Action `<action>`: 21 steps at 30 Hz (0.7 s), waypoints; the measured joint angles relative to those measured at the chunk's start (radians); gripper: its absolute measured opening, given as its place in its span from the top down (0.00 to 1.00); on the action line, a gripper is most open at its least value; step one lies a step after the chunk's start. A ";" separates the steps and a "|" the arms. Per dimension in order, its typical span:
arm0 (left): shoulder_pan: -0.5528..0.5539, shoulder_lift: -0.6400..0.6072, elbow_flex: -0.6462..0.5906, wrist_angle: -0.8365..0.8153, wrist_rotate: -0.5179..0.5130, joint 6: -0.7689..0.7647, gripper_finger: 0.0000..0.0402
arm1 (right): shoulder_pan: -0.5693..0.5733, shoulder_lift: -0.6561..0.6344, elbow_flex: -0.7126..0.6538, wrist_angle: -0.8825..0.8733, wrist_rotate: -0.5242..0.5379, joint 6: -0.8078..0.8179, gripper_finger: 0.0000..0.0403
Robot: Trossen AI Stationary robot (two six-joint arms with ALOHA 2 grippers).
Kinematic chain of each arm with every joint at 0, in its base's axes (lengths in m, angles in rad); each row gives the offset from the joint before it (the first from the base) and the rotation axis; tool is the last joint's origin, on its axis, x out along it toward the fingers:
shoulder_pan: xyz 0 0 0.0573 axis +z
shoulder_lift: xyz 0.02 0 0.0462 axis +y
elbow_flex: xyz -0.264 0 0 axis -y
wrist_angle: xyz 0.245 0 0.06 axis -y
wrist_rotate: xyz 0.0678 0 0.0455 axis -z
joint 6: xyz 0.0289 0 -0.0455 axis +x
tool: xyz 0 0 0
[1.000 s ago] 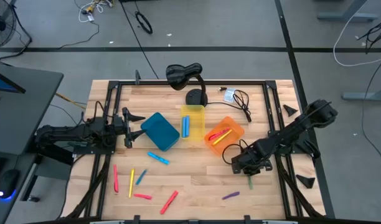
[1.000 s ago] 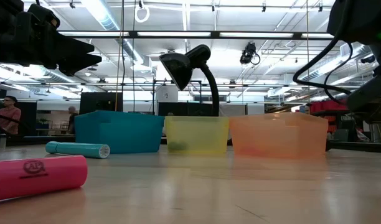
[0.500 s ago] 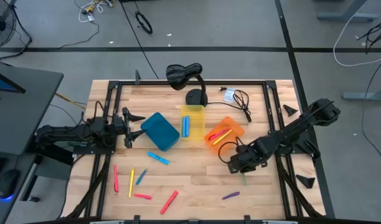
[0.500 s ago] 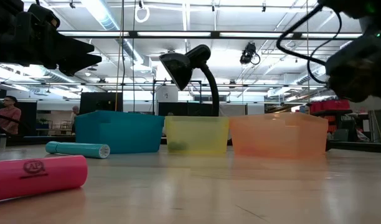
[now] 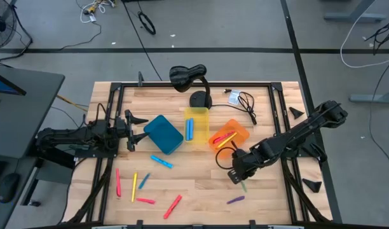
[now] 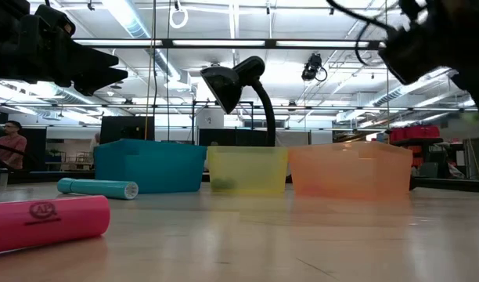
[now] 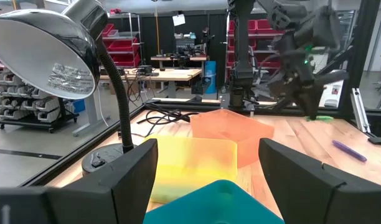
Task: Pick & Place Markers
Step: Put the green transparent pen into the blue bin
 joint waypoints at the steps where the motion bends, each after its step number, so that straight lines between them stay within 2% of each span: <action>1: 0.000 0.000 0.000 0.000 0.000 0.000 0.29 | -0.002 0.000 0.015 0.000 0.014 -0.020 0.91; 10: 0.000 0.000 0.000 0.000 0.000 0.000 0.29 | -0.061 -0.002 0.152 0.035 0.120 -0.257 0.91; 14: 0.000 0.000 0.000 0.000 0.000 0.000 0.29 | -0.104 -0.002 0.189 0.124 0.166 -0.356 0.91; 21: 0.000 0.000 0.000 0.000 0.000 0.000 0.29 | -0.190 -0.002 0.194 0.325 0.180 -0.434 0.91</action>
